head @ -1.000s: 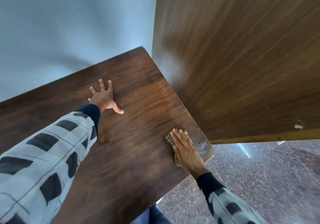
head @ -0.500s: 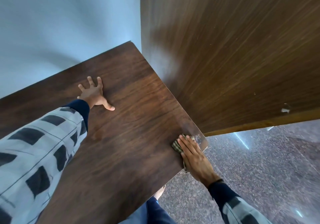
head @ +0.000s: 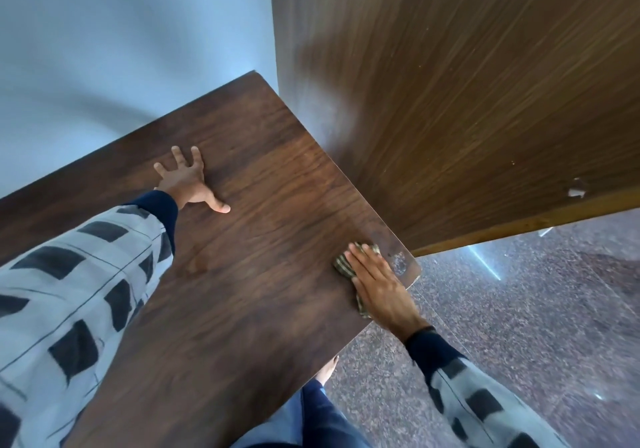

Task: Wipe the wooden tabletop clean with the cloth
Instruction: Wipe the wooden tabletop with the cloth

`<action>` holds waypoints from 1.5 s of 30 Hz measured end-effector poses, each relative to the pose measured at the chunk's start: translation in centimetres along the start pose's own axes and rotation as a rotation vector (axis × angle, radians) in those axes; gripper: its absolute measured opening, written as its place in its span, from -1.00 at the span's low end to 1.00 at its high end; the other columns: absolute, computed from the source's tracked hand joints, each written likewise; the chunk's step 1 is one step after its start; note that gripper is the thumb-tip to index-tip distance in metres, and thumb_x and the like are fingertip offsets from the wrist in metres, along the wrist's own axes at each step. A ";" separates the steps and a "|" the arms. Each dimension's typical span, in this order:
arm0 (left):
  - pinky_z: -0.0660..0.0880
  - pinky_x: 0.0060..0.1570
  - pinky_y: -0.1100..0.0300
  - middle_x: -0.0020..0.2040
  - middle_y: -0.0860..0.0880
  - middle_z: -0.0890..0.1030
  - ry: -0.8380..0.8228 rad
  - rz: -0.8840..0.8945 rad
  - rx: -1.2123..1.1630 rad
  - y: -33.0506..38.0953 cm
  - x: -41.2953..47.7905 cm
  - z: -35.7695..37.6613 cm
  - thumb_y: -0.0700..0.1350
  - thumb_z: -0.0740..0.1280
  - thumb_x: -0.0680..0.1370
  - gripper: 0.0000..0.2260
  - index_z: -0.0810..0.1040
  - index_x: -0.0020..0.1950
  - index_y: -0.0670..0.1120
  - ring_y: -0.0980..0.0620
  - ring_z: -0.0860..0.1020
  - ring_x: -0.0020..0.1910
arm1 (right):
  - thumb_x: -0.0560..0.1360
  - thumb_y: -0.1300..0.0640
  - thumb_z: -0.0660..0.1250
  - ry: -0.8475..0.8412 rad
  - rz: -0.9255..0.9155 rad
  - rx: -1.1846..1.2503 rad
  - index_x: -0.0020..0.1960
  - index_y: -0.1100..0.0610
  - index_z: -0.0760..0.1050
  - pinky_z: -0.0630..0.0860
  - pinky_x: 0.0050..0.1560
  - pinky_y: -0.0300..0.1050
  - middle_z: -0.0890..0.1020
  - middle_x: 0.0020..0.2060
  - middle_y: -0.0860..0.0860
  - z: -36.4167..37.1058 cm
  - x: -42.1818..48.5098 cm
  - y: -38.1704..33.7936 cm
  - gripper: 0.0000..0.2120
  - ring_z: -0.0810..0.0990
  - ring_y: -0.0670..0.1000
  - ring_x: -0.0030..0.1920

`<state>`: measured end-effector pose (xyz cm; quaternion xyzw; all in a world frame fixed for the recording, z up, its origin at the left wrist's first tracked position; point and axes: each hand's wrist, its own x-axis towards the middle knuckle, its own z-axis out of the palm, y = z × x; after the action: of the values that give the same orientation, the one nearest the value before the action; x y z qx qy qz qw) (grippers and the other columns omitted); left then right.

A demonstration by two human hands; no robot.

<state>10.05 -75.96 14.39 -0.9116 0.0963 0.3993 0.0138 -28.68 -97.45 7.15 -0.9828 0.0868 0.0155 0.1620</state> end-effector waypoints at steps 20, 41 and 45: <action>-0.12 0.46 -0.37 0.56 -0.19 -0.43 0.010 -0.004 0.043 0.3 0.7 0.0 0.20 0.66 0.18 0.41 -0.39 0.59 0.00 -0.48 -0.29 0.50 | 0.69 0.07 0.02 0.094 0.400 0.075 0.61 0.10 0.12 0.00 0.60 0.09 0.11 0.62 0.03 2.7 1.0 -3.9 -0.50 -0.04 0.03 0.62; -0.11 0.46 -0.43 0.55 0.02 -0.49 -0.005 0.342 0.058 9.0 -6.3 10.0 0.19 0.65 0.21 0.35 -0.36 0.60 0.13 -0.31 -0.40 0.52 | 0.71 0.06 0.08 -0.076 -0.179 -0.051 0.62 -0.06 0.12 0.15 0.57 0.12 0.13 0.62 -0.04 0.3 -3.8 0.3 -0.51 0.03 0.02 0.62; -0.13 0.42 -0.45 0.54 0.03 -0.51 -0.020 0.328 0.064 9.5 -6.1 10.0 0.19 0.65 0.20 0.36 -0.37 0.59 0.14 -0.32 -0.41 0.51 | 0.68 0.13 0.11 0.137 0.336 0.089 0.58 0.03 0.25 0.27 0.49 0.22 0.22 0.59 0.05 1.4 -1.3 -2.2 -0.53 0.12 0.12 0.60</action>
<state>-2.99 -83.22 12.51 -0.8787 0.2563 0.4022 -0.0216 -29.56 -94.71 6.65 -0.9451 0.2610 -0.0284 0.1944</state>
